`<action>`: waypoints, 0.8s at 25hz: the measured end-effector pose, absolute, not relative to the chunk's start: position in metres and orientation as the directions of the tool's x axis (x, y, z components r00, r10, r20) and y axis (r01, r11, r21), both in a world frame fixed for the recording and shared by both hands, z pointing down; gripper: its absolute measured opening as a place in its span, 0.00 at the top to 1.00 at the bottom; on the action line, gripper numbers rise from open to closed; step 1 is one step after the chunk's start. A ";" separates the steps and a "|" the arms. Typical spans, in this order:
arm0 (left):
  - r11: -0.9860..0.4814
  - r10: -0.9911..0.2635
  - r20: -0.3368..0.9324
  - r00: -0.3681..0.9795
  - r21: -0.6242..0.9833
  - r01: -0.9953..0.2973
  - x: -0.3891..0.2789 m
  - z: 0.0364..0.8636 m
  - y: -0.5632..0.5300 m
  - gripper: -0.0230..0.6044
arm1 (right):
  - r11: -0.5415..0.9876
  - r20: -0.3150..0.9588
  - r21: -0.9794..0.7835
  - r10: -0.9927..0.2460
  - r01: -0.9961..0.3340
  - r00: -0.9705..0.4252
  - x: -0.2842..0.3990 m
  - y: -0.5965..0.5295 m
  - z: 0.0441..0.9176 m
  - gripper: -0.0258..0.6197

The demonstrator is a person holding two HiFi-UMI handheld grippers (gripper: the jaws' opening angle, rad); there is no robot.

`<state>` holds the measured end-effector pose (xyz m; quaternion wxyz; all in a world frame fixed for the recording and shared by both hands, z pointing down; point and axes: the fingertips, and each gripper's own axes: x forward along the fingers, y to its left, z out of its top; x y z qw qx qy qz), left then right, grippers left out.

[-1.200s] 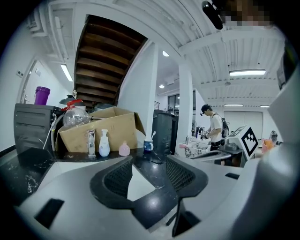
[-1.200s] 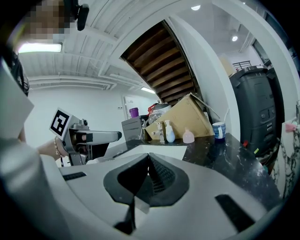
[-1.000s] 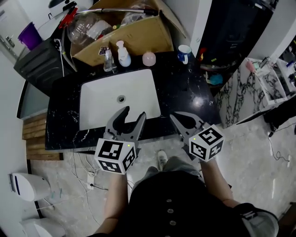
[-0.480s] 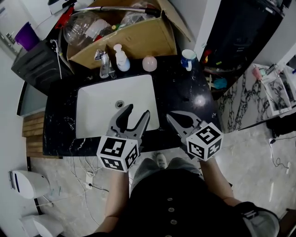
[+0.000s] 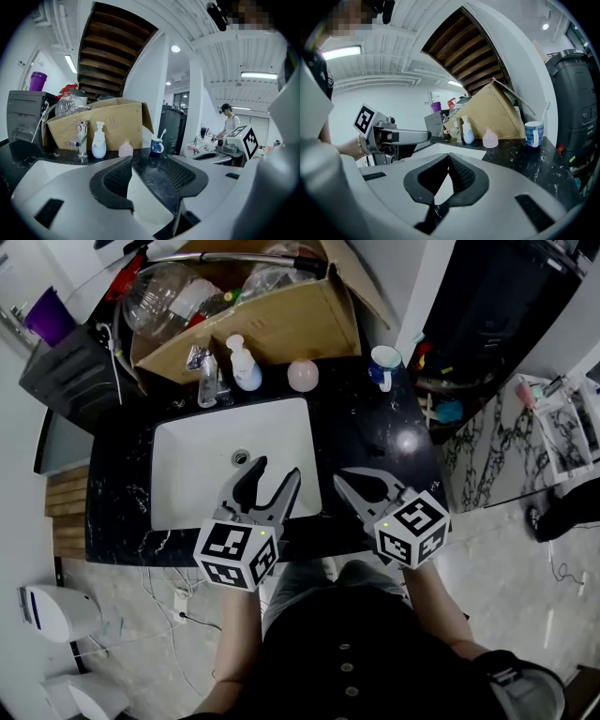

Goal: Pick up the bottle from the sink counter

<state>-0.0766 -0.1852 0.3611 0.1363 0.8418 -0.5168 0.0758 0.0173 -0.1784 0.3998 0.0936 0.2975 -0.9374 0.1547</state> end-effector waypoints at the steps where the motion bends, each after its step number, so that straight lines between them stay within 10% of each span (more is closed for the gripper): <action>1: -0.426 -0.849 0.271 0.453 0.152 -0.892 -0.077 0.362 -0.187 0.60 | 0.776 0.270 -0.236 -0.526 -0.585 -0.807 0.016 -0.179 0.401 0.96; 20: -0.512 -0.783 0.334 0.525 0.134 -0.849 -0.084 0.370 -0.243 0.60 | 0.721 0.295 -0.240 -0.584 -0.650 -0.756 0.009 -0.222 0.400 0.96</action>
